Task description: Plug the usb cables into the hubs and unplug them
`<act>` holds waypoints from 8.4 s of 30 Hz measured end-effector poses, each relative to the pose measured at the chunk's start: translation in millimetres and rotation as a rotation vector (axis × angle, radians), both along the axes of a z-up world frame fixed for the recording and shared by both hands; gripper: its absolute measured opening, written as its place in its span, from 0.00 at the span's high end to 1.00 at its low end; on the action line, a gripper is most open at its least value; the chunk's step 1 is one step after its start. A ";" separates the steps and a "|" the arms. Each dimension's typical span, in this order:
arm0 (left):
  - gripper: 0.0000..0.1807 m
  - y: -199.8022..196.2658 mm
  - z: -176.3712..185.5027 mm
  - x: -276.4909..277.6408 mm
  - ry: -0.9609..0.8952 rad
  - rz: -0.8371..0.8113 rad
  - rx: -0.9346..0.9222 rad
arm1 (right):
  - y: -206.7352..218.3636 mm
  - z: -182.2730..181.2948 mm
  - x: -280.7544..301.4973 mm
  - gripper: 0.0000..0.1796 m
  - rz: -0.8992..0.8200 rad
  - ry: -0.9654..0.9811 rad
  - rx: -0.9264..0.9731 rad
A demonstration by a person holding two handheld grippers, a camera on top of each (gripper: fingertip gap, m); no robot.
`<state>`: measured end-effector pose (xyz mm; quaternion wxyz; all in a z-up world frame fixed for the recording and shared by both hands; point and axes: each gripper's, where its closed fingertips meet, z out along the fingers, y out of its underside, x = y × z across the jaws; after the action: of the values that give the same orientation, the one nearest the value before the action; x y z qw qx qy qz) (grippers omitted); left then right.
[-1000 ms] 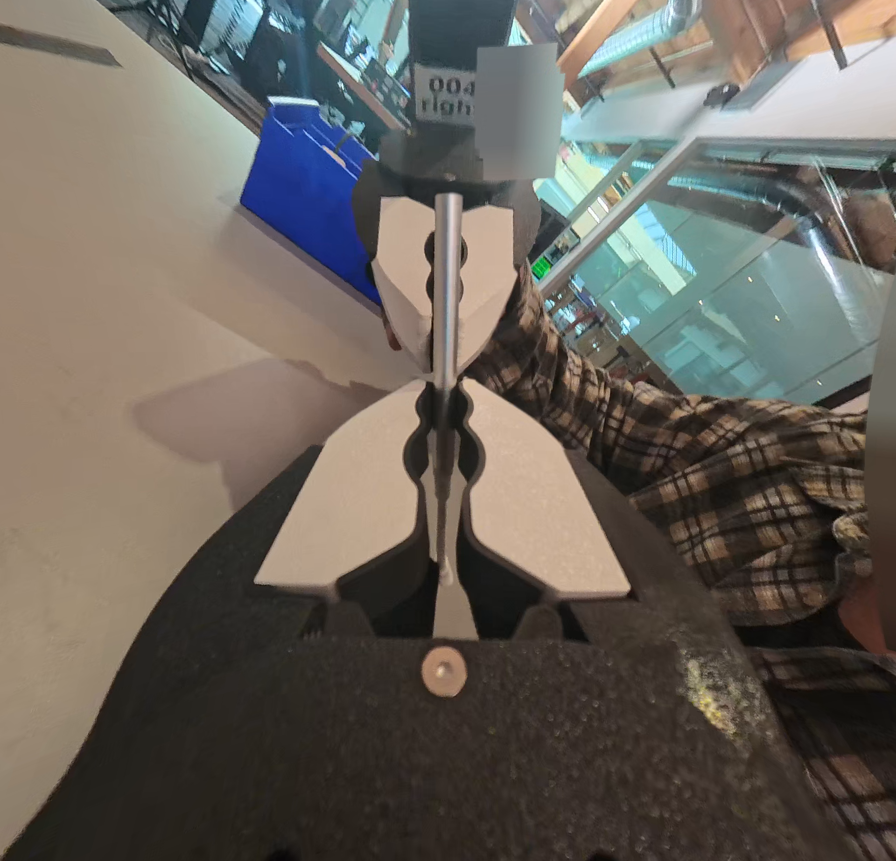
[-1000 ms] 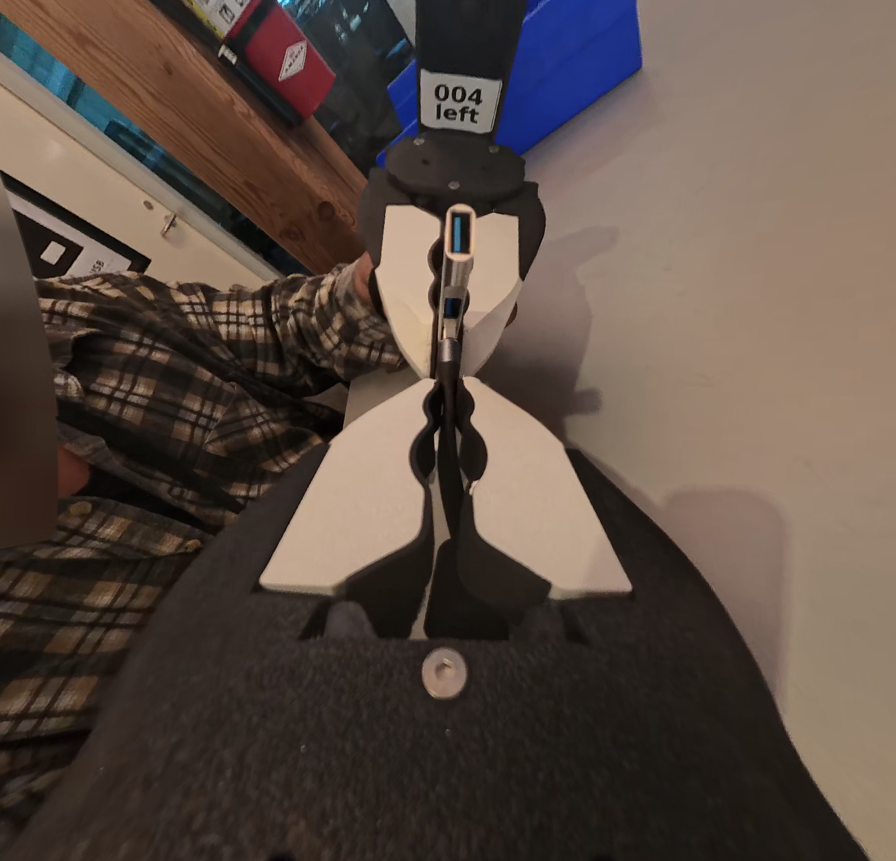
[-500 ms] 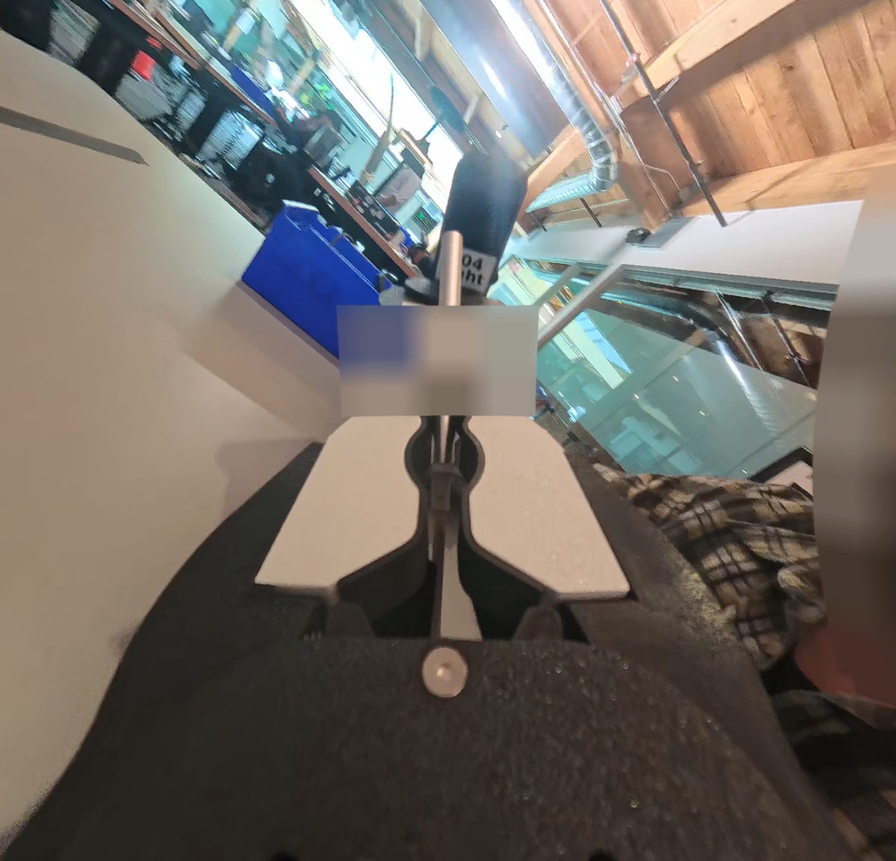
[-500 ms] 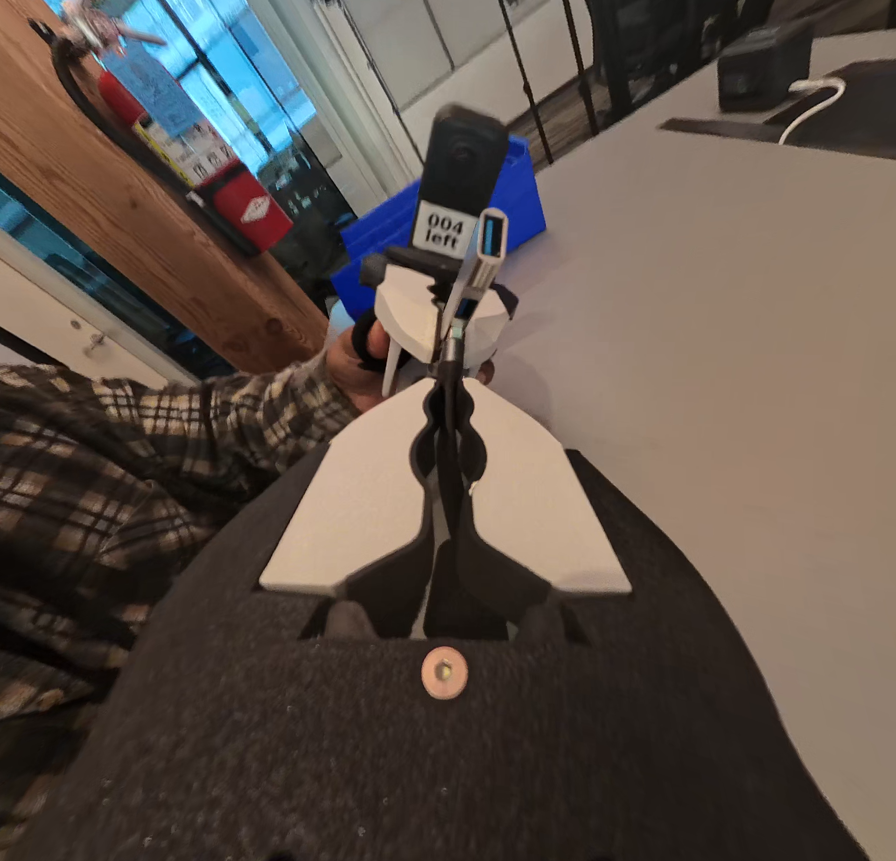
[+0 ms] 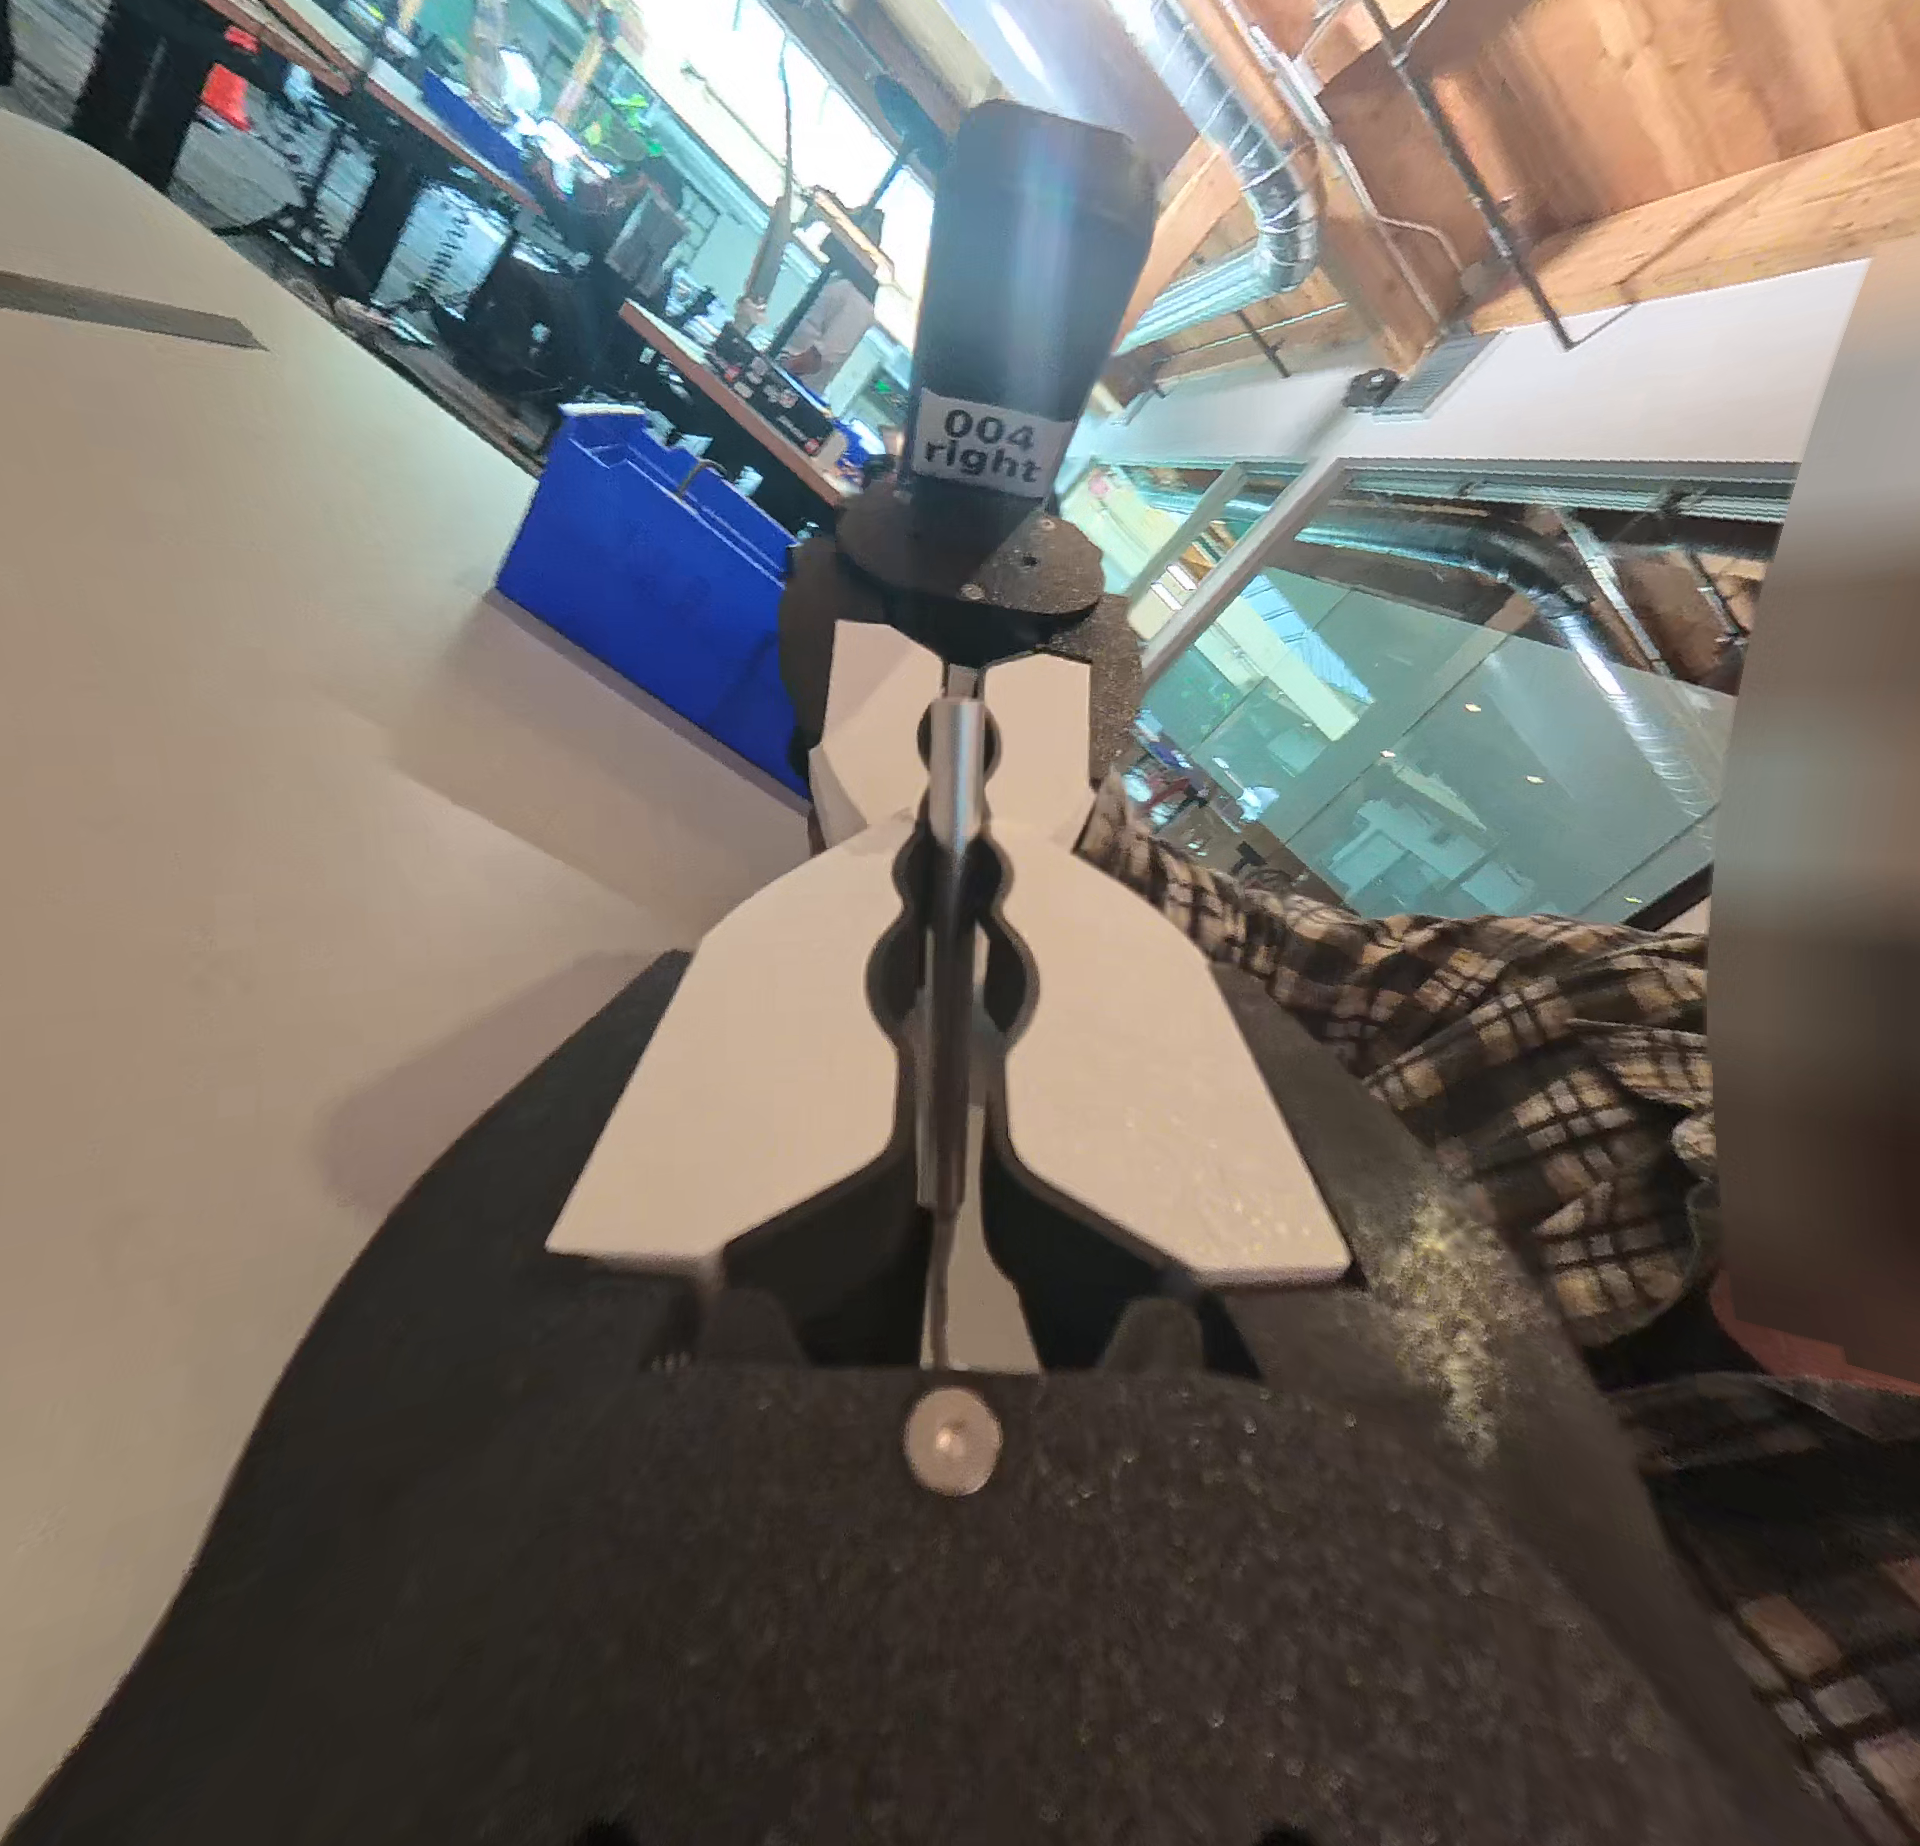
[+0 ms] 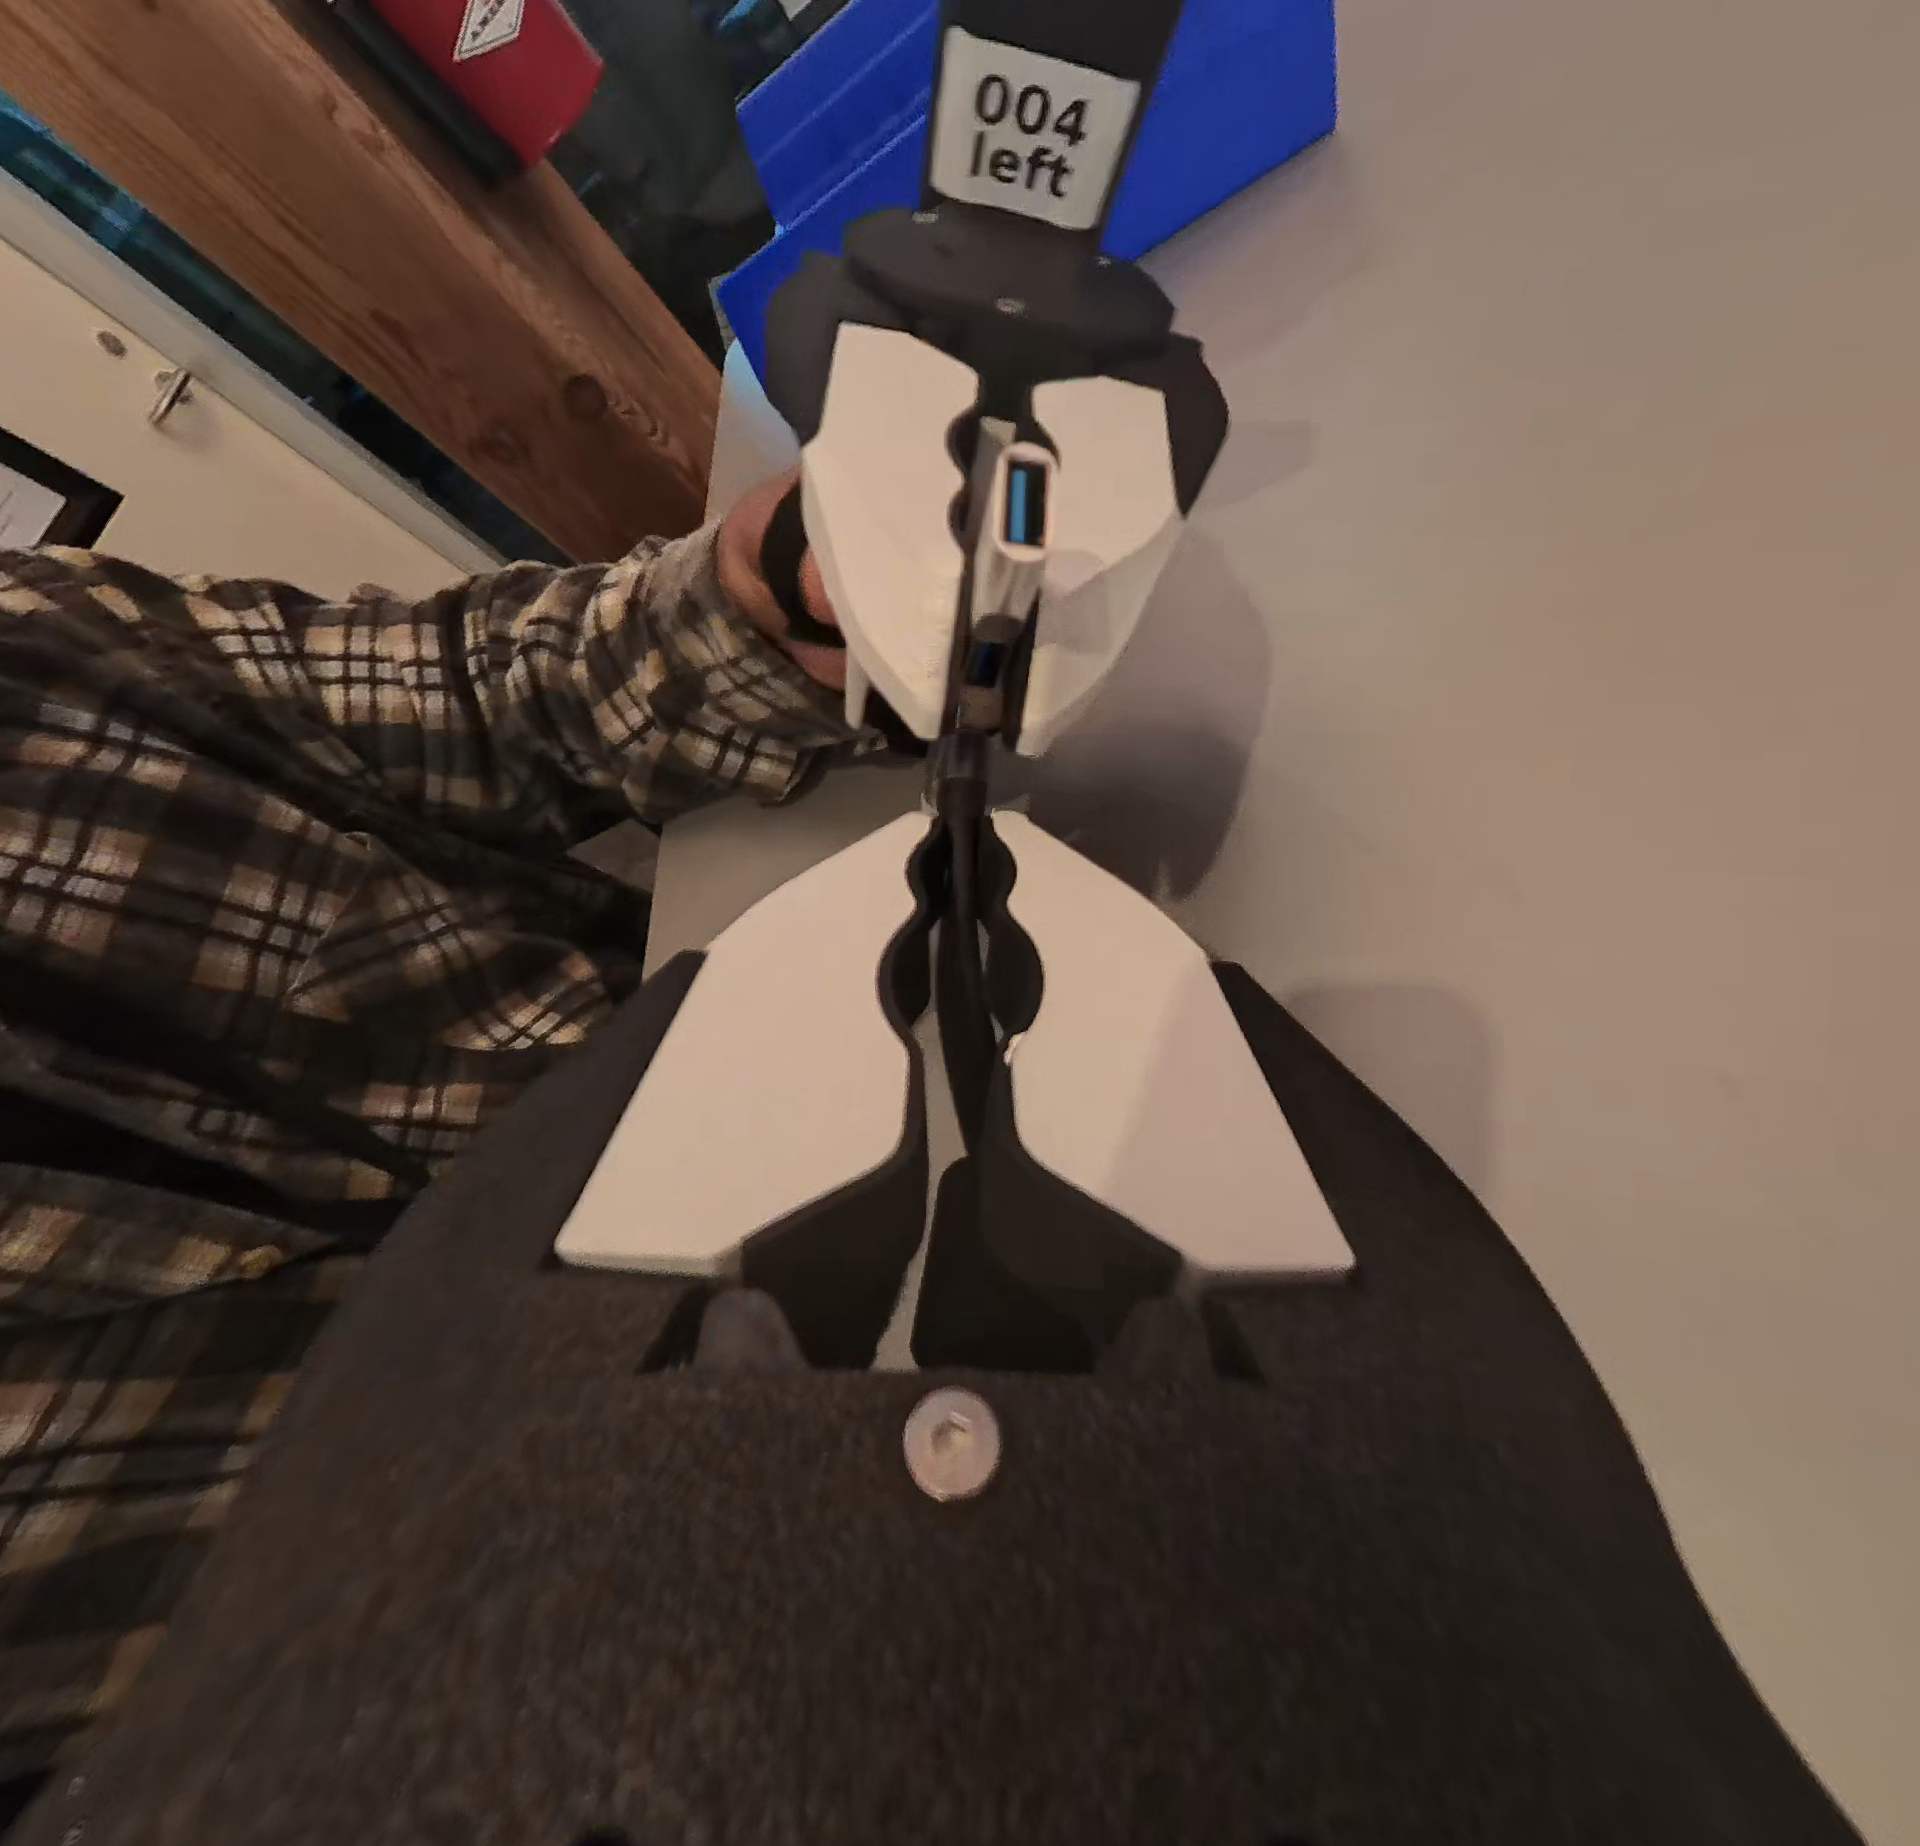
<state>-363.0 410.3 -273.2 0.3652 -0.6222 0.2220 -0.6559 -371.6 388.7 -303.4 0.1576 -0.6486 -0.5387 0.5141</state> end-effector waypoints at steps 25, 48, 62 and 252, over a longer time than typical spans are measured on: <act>0.91 -9.6 -6.6 14.3 0.010 -0.098 -0.010 | 1.2 -5.8 28.5 0.98 -0.026 -0.036 -0.103; 0.96 -8.9 -22.5 24.3 0.223 -0.003 0.005 | 12.1 1.1 36.3 0.98 -0.086 -0.026 -0.041; 0.97 27.9 18.3 -77.9 -0.178 0.300 -0.036 | 60.0 21.3 76.6 0.98 -0.452 0.188 0.027; 0.52 45.8 -89.6 -212.5 0.785 1.019 -0.163 | 154.2 -33.9 215.2 0.48 -1.246 -0.210 0.575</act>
<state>-575.6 456.1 -362.9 0.4739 -0.8688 -0.0345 -0.1391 -156.4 542.9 -337.3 0.5362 -0.8157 -0.1931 0.0992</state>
